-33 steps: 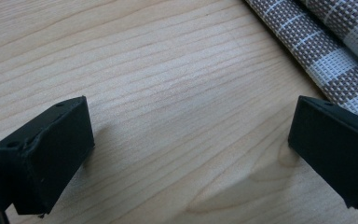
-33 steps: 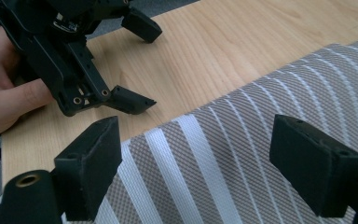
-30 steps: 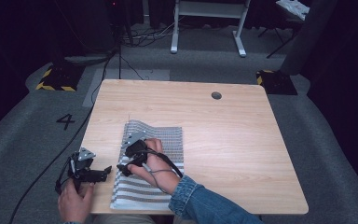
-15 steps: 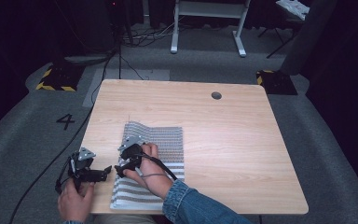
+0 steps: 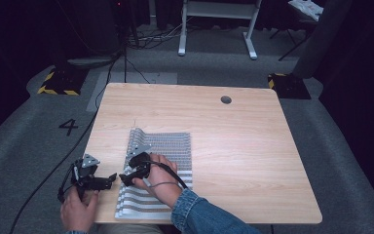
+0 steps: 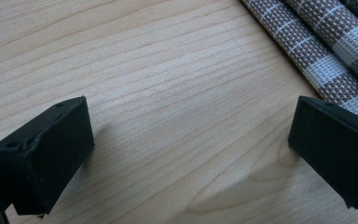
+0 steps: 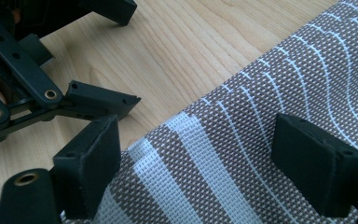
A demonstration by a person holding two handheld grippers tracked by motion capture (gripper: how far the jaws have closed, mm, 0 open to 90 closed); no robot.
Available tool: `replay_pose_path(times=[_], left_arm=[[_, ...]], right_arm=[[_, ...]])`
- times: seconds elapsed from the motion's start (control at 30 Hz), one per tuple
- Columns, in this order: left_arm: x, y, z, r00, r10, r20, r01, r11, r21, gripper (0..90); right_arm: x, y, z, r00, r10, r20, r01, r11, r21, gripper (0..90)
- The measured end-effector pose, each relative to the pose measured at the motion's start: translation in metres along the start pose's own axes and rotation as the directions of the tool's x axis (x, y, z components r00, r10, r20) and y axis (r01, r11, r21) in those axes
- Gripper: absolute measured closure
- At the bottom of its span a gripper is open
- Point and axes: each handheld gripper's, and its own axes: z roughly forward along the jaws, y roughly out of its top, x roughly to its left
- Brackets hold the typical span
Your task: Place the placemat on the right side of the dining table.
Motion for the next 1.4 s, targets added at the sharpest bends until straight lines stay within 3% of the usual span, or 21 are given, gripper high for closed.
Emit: replay_pose_path(times=[0.33, 0.57, 0.67, 0.73, 0.8, 0.83, 0.87, 0.93, 0.97, 1.0, 1.03, 1.17, 1.3, 1.4], left_arm=[[0.000, 0.000, 0.000, 1.0000, 0.000, 0.000, 0.000, 1.0000, 0.000, 0.1], [0.000, 0.000, 0.000, 1.0000, 0.000, 0.000, 0.000, 1.0000, 0.000, 0.0], [0.000, 0.000, 0.000, 1.0000, 0.000, -0.001, 0.000, 1.0000, -0.002, 0.0], [0.000, 0.000, 0.000, 1.0000, 0.000, 0.003, 0.000, 1.0000, -0.002, 0.0], [0.000, 0.000, 0.000, 1.0000, 0.000, 0.004, 0.000, 1.0000, -0.002, 0.0], [0.000, 0.000, 0.000, 1.0000, 0.000, 0.002, 0.000, 1.0000, -0.002, 0.0], [0.000, 0.000, 0.000, 1.0000, 0.000, 0.003, 0.000, 1.0000, -0.002, 0.0], [0.000, 0.000, 0.000, 1.0000, 0.000, 0.004, 0.000, 1.0000, -0.002, 0.0], [0.000, 0.000, 0.000, 1.0000, 0.000, 0.004, 0.000, 1.0000, -0.002, 0.1], [0.000, 0.000, 0.000, 1.0000, 0.000, 0.004, 0.000, 1.0000, -0.002, 0.0], [0.000, 0.000, 0.000, 1.0000, 0.000, 0.004, 0.000, 1.0000, -0.002, 0.0], [0.000, 0.000, 0.000, 1.0000, 0.000, 0.003, 0.000, 1.0000, -0.002, 0.0], [0.001, 0.001, 0.001, 1.0000, 0.005, 0.002, -0.005, 1.0000, -0.002, 0.0], [0.001, 0.001, 0.001, 1.0000, 0.001, 0.001, -0.001, 1.0000, -0.001, 0.1]], right_arm=[[-0.007, 0.002, -0.003, 0.9989, 0.001, -0.047, -0.001, 1.0000, 0.004, 20.2], [-0.014, 0.002, -0.007, 0.9928, 0.054, -0.107, -0.055, 0.9984, -0.015, 22.5], [-0.019, 0.000, -0.010, 0.9904, 0.060, -0.125, -0.058, 0.9982, 0.014, 30.1], [-0.019, 0.000, -0.011, 0.9905, 0.049, -0.129, -0.045, 0.9985, 0.033, 41.7], [-0.017, 0.000, -0.013, 0.9899, 0.069, -0.124, -0.063, 0.9966, 0.053, 44.2], [-0.018, -0.001, -0.011, 0.9919, 0.026, -0.124, -0.022, 0.9991, 0.038, 47.0], [-0.018, -0.002, -0.012, 0.9909, 0.034, -0.130, -0.027, 0.9981, 0.055, 58.1], [-0.017, -0.002, -0.013, 0.9898, 0.052, -0.133, -0.043, 0.9968, 0.068, 63.1], [-0.016, -0.002, -0.013, 0.9886, 0.061, -0.137, -0.050, 0.9953, 0.083, 74.6], [-0.014, -0.002, -0.015, 0.9899, 0.060, -0.129, -0.047, 0.9936, 0.103, 77.1], [-0.014, -0.002, -0.014, 0.9915, 0.039, -0.124, -0.027, 0.9952, 0.094, 77.8], [-0.013, 0.000, -0.018, 0.9916, 0.032, -0.125, -0.021, 0.9959, 0.088, 84.4], [-0.015, 0.005, -0.031, 0.9928, 0.005, -0.120, 0.004, 0.9968, 0.080, 88.1], [-0.017, 0.007, -0.045, 0.9937, 0.017, -0.111, -0.009, 0.9975, 0.070, 88.5]])
